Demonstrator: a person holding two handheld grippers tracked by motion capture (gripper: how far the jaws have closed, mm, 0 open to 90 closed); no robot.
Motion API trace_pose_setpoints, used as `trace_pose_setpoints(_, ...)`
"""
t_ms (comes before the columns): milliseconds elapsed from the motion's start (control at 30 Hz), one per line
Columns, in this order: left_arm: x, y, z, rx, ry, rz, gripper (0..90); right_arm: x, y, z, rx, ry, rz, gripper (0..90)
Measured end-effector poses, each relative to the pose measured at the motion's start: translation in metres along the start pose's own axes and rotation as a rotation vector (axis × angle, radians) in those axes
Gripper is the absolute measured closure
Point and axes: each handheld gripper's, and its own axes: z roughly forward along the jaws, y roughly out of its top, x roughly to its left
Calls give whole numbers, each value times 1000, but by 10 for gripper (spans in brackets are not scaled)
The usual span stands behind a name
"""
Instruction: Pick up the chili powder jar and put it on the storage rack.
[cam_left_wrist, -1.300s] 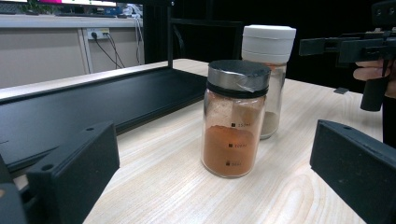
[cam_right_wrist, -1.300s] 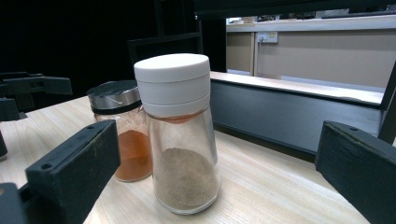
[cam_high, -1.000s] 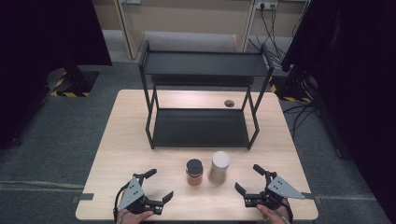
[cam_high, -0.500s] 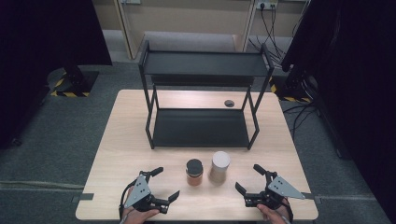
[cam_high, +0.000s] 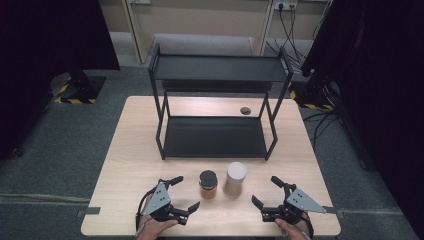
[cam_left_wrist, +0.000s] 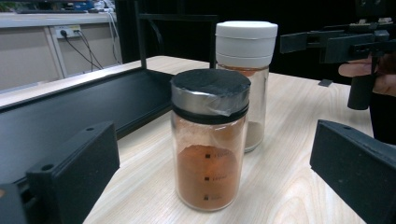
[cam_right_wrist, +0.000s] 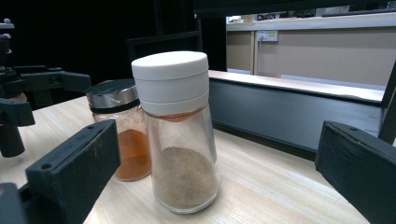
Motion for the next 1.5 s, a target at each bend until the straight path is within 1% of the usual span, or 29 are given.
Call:
trace_pose_setpoints(267,2,4,15,10,-16,2,11,0,0,0,-3,3,-1,4)
trace_pose_setpoints(467,3,6,24,17,-25,11,11,0,0,0,-3,1,1,4)
trace_pose_setpoints(600,4,7,29,23,-28,5,11,0,0,0,-2,2,1,4)
trace_pose_setpoints(733,4,8,35,34,-34,9,16,0,0,0,-1,3,3,4)
trace_pose_setpoints(800,5,8,38,37,-38,3,21,0,0,0,-2,3,2,4)
trace_pose_setpoints(1100,10,10,45,56,-33,2,34,0,0,0,-4,4,1,4)
trace_pose_setpoints(1267,11,12,51,70,-39,13,54,0,0,0,-4,3,2,4)
trace_pose_setpoints(1400,12,13,54,77,-44,11,75,0,0,0,-4,3,1,4)
trace_pose_setpoints(1500,13,14,58,83,-50,12,107,0,0,-1,-4,3,3,4)
